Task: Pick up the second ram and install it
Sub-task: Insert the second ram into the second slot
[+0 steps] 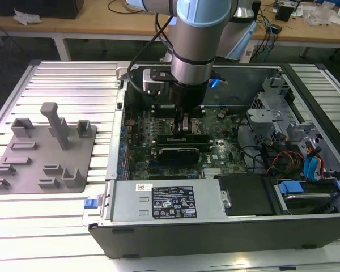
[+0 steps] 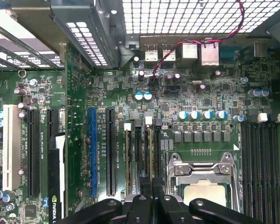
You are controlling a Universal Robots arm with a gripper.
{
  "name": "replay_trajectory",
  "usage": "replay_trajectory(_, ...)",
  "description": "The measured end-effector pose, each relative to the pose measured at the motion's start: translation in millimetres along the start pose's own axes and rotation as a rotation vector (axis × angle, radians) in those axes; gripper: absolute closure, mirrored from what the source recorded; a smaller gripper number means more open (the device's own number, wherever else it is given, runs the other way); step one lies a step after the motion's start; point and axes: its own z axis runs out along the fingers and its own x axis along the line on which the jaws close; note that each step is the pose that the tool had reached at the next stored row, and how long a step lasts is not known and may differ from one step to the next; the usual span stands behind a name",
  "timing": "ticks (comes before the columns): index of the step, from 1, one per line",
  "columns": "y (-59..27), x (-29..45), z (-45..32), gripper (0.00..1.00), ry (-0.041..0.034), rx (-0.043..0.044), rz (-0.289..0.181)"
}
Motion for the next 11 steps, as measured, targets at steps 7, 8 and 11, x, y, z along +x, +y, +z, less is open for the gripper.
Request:
replay_trajectory(7, -0.1, 0.0, 1.7, 0.91, 0.0001, 0.0000, -0.001)
replay_trajectory(8, -0.1, 0.0, 1.5, 0.91, -0.0001, 0.0001, -0.001)
replay_trajectory(11, 0.1, -0.1, -2.6, 0.91, -0.0002, 0.0002, -0.001)
